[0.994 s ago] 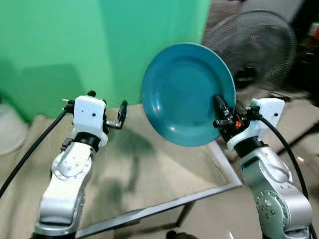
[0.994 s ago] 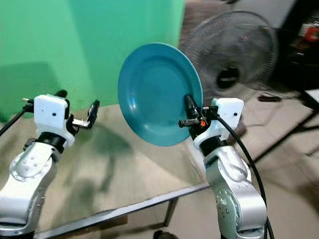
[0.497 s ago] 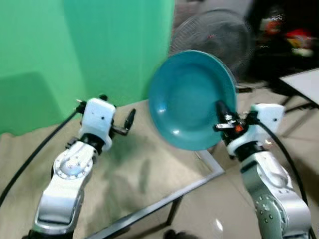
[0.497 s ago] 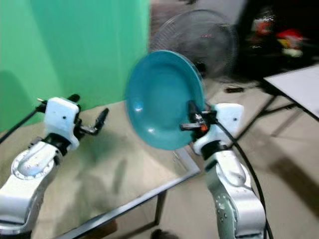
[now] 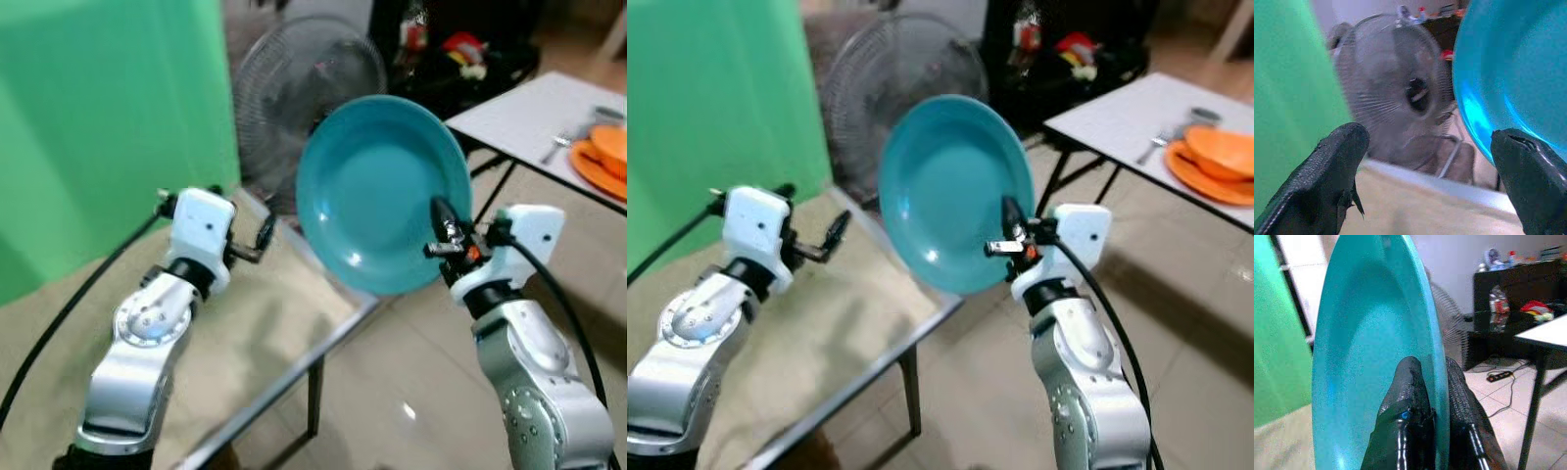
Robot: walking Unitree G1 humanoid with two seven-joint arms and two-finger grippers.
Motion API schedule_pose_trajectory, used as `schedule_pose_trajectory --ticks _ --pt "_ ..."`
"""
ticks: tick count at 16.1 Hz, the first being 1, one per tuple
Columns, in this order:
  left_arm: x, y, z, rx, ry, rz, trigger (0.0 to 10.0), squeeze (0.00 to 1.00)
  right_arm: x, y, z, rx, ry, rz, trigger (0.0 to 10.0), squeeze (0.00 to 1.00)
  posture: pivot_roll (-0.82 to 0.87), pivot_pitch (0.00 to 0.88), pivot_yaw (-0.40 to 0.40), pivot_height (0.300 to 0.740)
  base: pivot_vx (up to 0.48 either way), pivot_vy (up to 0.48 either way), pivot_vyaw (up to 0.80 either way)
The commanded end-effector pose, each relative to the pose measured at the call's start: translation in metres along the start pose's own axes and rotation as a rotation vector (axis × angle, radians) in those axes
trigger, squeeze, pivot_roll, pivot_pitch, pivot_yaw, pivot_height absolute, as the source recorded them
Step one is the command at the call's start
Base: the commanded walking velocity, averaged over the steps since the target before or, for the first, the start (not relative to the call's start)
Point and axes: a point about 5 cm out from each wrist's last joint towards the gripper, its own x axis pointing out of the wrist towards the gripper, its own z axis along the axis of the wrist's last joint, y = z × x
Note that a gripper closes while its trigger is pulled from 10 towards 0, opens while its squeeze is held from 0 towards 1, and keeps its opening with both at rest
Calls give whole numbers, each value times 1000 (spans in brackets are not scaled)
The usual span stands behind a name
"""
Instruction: Setting the table
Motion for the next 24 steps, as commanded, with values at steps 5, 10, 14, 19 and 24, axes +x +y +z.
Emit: schedule_pose_trajectory --ticks 5,10,14,19,24 --pt "1 -3 -2 -22 6 -4 10000 0 -6 -26 5 7 -21 -175 10000 0 95 0 31 740 0 0 -777" --pt "-1 -5 -2 -52 -12 -26 10000 0 -9 -27 6 -23 -22 -201 10000 0 81 0 30 740 0 0 -781" --pt "-2 -5 -4 -50 -3 -33 10000 0 -9 -25 6 -46 -15 -149 10000 0 87 0 21 740 124 0 -391" --pt "2 -7 -2 -45 -9 -47 10000 0 -4 -24 9 -50 -19 -112 10000 0 96 0 17 740 276 0 0" --pt "4 -5 -4 -57 -4 -42 10000 0 -6 -22 7 -33 -24 -118 10000 0 84 0 27 740 329 0 -800"
